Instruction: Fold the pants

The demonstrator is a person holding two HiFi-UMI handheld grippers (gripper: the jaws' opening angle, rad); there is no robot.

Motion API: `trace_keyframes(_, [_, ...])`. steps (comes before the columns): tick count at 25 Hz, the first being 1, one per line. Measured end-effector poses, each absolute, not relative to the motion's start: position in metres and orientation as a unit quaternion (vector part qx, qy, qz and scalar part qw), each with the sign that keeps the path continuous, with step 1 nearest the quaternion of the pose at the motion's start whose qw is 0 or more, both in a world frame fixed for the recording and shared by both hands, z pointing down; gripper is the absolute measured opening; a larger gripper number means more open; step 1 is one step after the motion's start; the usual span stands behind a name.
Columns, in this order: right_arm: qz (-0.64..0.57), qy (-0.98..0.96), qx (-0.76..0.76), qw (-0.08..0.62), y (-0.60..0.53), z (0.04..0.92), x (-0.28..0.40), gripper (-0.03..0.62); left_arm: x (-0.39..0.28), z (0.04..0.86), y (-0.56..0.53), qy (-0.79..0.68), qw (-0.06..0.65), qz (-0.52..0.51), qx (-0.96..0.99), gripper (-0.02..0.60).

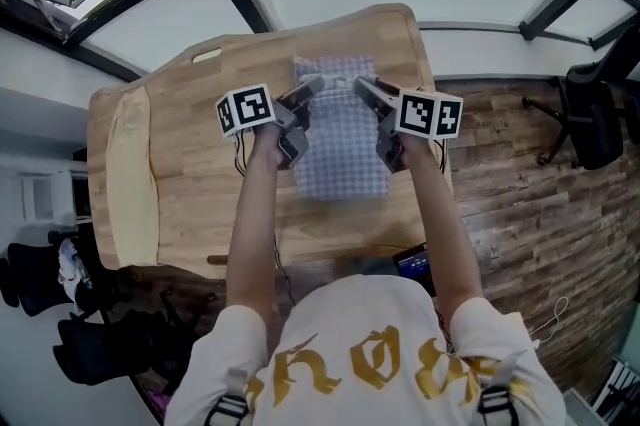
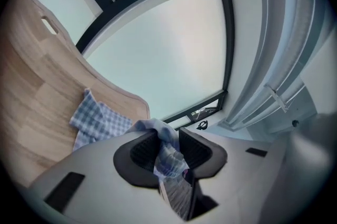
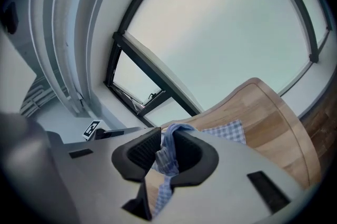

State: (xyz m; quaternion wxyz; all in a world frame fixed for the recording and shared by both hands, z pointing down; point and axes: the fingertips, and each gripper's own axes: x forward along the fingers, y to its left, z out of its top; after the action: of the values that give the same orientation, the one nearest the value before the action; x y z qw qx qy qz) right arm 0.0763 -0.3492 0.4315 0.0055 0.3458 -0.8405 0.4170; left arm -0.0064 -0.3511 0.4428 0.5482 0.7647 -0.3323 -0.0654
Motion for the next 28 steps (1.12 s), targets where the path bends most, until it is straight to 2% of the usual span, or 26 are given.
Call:
trace_keyframes(1, [0.411, -0.842, 0.349, 0.015, -0.367, 0.442, 0.077, 0.092, -0.004, 0.450, -0.367, -0.331, 0.542, -0.065, 0.770, 0.125])
trace_keyframes(2, [0.407, -0.842, 0.353, 0.031, -0.384, 0.458, 0.077, 0.130, -0.001, 0.462, -0.383, -0.330, 0.537, -0.058, 0.774, 0.183])
trace_keyframes(3, [0.411, -0.839, 0.353, 0.052, -0.401, 0.479, 0.076, 0.196, 0.001, 0.479, -0.398, -0.334, 0.537, -0.043, 0.774, 0.287])
trace_keyframes(4, [0.421, -0.833, 0.351, 0.073, -0.415, 0.502, 0.076, 0.276, 0.001, 0.501, -0.411, -0.345, 0.540, -0.024, 0.767, 0.304])
trace_keyframes(7, [0.448, -0.815, 0.353, 0.100, -0.437, 0.550, 0.080, 0.327, -0.012, 0.558, -0.433, -0.405, 0.551, 0.004, 0.729, 0.310])
trace_keyframes(10, [0.465, -0.811, 0.346, 0.084, -0.444, 0.564, 0.082, 0.327, -0.034, 0.574, -0.439, -0.452, 0.554, -0.041, 0.698, 0.308])
trace_keyframes(12, [0.505, -0.795, 0.332, 0.045, -0.452, 0.568, 0.083, 0.327, -0.038, 0.576, -0.434, -0.448, 0.564, -0.061, 0.691, 0.308])
trace_keyframes(14, [0.548, -0.773, 0.321, -0.003, -0.467, 0.565, 0.087, 0.309, -0.026, 0.571, -0.422, -0.423, 0.572, -0.072, 0.699, 0.308])
trace_keyframes(16, [0.556, -0.766, 0.323, -0.020, -0.483, 0.561, 0.094, 0.307, -0.010, 0.574, -0.410, -0.408, 0.569, -0.054, 0.712, 0.308])
trace_keyframes(22, [0.489, -0.797, 0.352, 0.036, -0.476, 0.560, 0.110, 0.305, -0.008, 0.589, -0.399, -0.423, 0.557, -0.010, 0.714, 0.308])
trace_keyframes(24, [0.478, -0.811, 0.334, 0.050, -0.459, 0.559, 0.107, 0.264, -0.019, 0.590, -0.396, -0.455, 0.531, 0.016, 0.714, 0.308])
trace_keyframes(27, [0.435, -0.837, 0.321, 0.084, -0.426, 0.553, 0.106, 0.247, -0.031, 0.583, -0.387, -0.487, 0.487, 0.056, 0.723, 0.307])
trace_keyframes(28, [0.410, -0.847, 0.323, 0.102, -0.414, 0.552, 0.107, 0.216, -0.034, 0.579, -0.382, -0.490, 0.476, 0.063, 0.727, 0.307])
